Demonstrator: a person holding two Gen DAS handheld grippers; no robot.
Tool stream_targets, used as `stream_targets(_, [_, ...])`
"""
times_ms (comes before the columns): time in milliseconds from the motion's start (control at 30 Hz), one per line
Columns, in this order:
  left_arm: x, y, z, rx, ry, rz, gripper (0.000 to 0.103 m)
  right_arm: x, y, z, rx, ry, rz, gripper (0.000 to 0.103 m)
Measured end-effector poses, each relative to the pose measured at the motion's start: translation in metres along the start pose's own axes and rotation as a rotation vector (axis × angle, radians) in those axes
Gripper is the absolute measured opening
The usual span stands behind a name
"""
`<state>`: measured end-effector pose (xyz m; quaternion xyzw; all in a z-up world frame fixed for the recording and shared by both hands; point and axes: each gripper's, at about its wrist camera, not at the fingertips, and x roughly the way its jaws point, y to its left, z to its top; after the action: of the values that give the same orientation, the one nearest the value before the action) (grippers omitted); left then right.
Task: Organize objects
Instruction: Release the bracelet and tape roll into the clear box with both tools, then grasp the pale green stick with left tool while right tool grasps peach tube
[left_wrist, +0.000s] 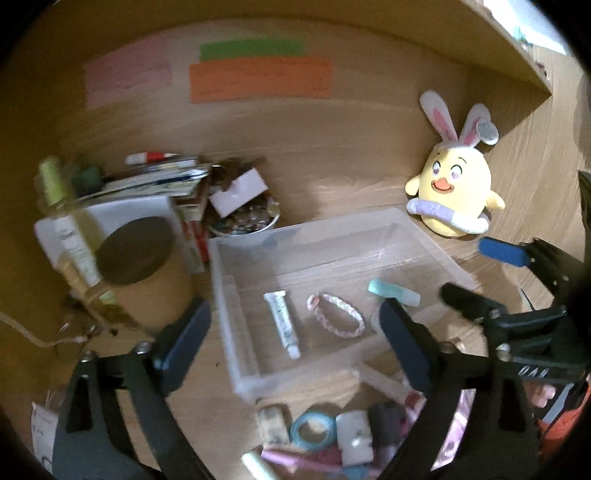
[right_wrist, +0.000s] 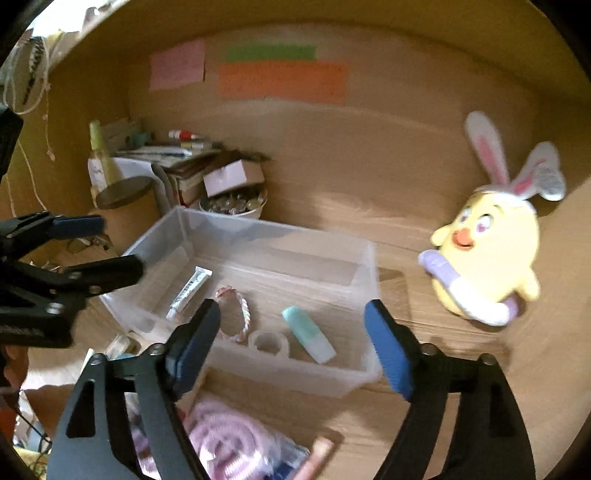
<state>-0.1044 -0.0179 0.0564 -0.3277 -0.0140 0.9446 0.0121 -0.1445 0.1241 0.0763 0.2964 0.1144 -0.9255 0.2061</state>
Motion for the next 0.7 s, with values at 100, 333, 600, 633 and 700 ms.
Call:
stream_targets(100, [-0.013,0.006,-0.015,-0.006,0.004,0.012,0.095,-0.019,-0.004,-0.011,0.006,-0.023,-0.024,0.081])
stream_targets(333, [-0.022,0.01,-0.064,0.001,0.08,0.058,0.095,-0.038,-0.013,-0.05,0.046,0.007,-0.065,0.082])
stream_targets(600, [-0.015,0.003,-0.116,-0.028,0.181,0.054,0.095,-0.031,-0.013,-0.104,0.065,0.138,-0.007,0.082])
stream_targets(633, [-0.015,0.002,-0.12,-0.027,0.186,0.06,0.095,-0.028,-0.011,-0.109,0.06,0.153,-0.009,0.081])
stream_targets(700, [-0.015,0.001,-0.127,-0.027,0.191,0.077,0.095,-0.026,-0.011,-0.117,0.062,0.17,-0.018,0.081])
